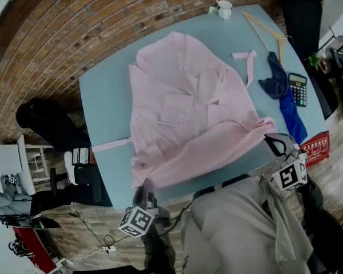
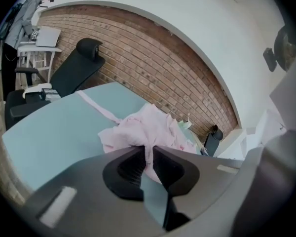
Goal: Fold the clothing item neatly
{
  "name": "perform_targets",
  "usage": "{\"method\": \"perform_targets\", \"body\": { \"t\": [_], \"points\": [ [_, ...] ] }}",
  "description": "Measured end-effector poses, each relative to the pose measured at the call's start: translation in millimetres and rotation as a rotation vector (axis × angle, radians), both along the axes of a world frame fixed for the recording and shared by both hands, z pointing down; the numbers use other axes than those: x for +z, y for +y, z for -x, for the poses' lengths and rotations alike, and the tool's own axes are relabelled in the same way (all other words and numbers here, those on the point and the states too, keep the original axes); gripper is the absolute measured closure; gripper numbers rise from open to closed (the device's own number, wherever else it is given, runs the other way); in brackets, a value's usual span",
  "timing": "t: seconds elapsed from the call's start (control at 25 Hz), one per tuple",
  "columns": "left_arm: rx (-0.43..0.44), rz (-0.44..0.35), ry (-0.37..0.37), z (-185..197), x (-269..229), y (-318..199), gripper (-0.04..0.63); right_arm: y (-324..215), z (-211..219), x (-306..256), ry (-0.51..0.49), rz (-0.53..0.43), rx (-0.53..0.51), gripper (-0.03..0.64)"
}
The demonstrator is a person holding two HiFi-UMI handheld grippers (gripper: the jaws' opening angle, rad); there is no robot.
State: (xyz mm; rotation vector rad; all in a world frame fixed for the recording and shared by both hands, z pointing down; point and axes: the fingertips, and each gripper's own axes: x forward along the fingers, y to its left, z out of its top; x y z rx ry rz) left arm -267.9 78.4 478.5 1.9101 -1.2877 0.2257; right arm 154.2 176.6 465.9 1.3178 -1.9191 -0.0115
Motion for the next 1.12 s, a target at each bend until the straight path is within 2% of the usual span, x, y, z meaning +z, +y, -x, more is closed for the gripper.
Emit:
{"method": "perform_targets", "body": {
  "t": [0.12, 0.24, 0.36, 0.52, 0.64, 0.68, 0.72, 0.76, 0.88, 0.92, 1.0, 1.12],
  "points": [
    [0.016, -0.066, 0.005, -3.7, -24.0, -50.0, 0.546, -48.9, -11.8, -18.7, 0.032, -0.056, -0.019, 0.604],
    [0.037, -0.099, 0.022, -15.0, -36.8, -103.6, 0.548, -103.8, -24.3, -28.7, 0.119, -0.082, -0.035, 0.604],
    [0.069, -0.097, 0.035, -31.6, -40.7, -155.0, 0.548, -158.3, -36.0, -33.7, 0.189, -0.097, -0.039, 0.604],
    [0.078, -0.077, 0.001, -42.4, -25.9, -211.9, 0.548, -217.6, -53.7, -17.7, 0.232, -0.100, -0.020, 0.604],
    [0.059, -0.048, -0.053, -42.8, -4.9, -241.3, 0.532, -253.8, -75.2, -6.9, 0.262, -0.148, 0.079, 0.604],
    [0.050, -0.044, -0.085, -41.8, 0.7, -247.2, 0.462, -263.7, -84.4, -8.0, 0.272, -0.200, 0.140, 0.593],
    [0.045, -0.042, -0.120, -40.9, 4.8, -250.2, 0.320, -270.6, -92.6, -11.8, 0.284, -0.261, 0.200, 0.583],
    [0.046, -0.041, -0.150, -40.3, 7.7, -250.5, 0.259, -273.6, -98.5, -16.9, 0.290, -0.316, 0.244, 0.583],
    [0.034, -0.026, -0.186, -31.9, 14.9, -241.3, 0.219, -266.7, -104.3, -28.9, 0.232, -0.377, 0.289, 0.583],
    [0.022, -0.011, -0.181, -26.7, 17.9, -234.7, 0.189, -259.5, -103.8, -27.7, 0.197, -0.360, 0.287, 0.583],
    [0.021, 0.045, -0.134, -23.1, 27.4, -210.6, 0.187, -237.8, -94.5, -13.5, 0.135, -0.263, 0.234, 0.589],
    [0.053, 0.182, -0.066, -28.7, 53.9, -155.5, 0.187, -191.9, -63.3, 24.2, 0.152, -0.059, 0.060, 0.600]
  ]
}}
